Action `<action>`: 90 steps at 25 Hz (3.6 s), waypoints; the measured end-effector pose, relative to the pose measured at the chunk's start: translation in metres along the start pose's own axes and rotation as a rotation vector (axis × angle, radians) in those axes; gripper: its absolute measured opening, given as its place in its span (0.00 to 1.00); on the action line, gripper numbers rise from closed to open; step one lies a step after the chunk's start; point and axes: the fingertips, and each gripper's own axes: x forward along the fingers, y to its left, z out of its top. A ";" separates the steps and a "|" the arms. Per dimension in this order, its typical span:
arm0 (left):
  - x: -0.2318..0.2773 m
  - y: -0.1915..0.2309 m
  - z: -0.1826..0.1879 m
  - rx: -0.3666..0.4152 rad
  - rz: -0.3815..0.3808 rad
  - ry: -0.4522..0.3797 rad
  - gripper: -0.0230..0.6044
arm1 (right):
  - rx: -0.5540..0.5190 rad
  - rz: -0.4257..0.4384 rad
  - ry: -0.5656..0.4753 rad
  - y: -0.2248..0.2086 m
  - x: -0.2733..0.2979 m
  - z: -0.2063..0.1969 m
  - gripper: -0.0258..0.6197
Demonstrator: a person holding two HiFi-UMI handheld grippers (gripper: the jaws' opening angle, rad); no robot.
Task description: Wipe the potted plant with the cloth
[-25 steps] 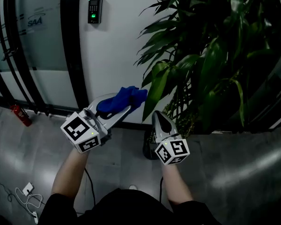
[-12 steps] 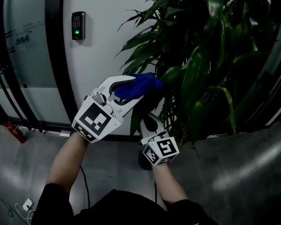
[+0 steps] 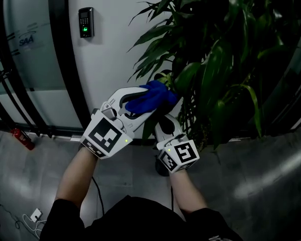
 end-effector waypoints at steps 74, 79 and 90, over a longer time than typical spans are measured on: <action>-0.154 -0.060 -0.135 -0.700 0.542 -0.031 0.28 | 0.195 0.267 0.270 0.050 -0.025 -0.133 0.04; -0.158 -0.049 -0.164 -0.719 0.523 -0.070 0.28 | 0.143 0.215 0.272 0.053 -0.012 -0.158 0.04; -0.130 0.071 -0.231 -0.730 0.140 -0.235 0.28 | 0.055 -0.340 0.269 -0.008 0.060 -0.191 0.04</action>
